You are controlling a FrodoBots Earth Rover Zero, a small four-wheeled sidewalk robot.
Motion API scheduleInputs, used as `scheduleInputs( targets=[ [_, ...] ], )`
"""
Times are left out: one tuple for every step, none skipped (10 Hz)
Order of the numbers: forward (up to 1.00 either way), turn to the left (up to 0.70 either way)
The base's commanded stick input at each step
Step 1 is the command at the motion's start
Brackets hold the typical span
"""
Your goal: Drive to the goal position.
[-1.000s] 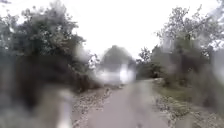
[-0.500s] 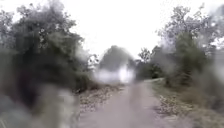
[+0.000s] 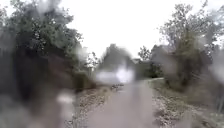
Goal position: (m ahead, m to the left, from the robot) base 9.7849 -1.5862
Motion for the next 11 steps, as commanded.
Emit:
scheduleInputs(
  targets=[
    [0.45,-0.19],
    [0.45,-0.27],
    [0.45,-0.19],
    [0.45,0.0],
    [0.45,0.0],
    [0.45,0.0],
    [0.45,0.0],
    [0.45,-0.04],
    [0.45,-0.22],
    [0.45,-0.27],
    [0.45,-0.22]
  ],
)
